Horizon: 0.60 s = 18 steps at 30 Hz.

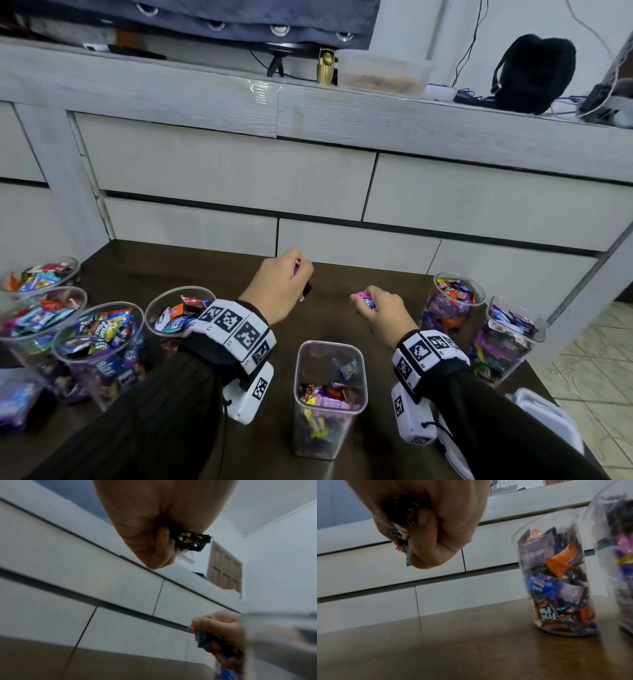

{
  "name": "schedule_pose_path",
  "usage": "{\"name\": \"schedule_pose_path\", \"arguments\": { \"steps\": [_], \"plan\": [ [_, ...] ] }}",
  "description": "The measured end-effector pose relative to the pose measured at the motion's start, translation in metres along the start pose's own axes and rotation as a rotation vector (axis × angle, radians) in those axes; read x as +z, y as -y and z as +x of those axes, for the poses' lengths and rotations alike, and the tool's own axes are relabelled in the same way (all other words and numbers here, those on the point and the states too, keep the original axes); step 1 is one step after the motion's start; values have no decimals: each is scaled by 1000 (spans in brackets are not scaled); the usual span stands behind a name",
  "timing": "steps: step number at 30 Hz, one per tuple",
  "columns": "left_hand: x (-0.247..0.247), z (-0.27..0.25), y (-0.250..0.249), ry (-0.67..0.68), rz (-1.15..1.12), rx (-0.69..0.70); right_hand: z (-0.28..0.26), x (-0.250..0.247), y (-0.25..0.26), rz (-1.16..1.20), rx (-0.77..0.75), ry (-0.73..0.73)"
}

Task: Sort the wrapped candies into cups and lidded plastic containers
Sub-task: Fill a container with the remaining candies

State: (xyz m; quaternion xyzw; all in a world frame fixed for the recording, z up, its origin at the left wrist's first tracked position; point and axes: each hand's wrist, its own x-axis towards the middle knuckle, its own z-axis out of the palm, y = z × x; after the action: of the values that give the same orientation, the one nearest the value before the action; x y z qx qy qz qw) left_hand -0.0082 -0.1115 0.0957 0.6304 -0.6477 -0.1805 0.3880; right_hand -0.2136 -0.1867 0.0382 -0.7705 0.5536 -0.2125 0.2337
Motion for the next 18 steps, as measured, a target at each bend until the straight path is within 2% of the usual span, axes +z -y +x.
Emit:
{"name": "schedule_pose_path", "arguments": {
  "steps": [3, 7, 14, 18],
  "plan": [
    [-6, -18, -29, 96, 23, 140, -5, -9, 9, 34, -32, -30],
    [10, -47, -43, 270, 217, 281, -14, -19, 19, 91, -92, -115],
    [28, -70, -29, 357, 396, 420, -33, -25, 33, 136, -145, -167],
    [29, -71, -31, 383, 427, 466, -39, -25, 36, 137, -166, -166]
  ]
}}
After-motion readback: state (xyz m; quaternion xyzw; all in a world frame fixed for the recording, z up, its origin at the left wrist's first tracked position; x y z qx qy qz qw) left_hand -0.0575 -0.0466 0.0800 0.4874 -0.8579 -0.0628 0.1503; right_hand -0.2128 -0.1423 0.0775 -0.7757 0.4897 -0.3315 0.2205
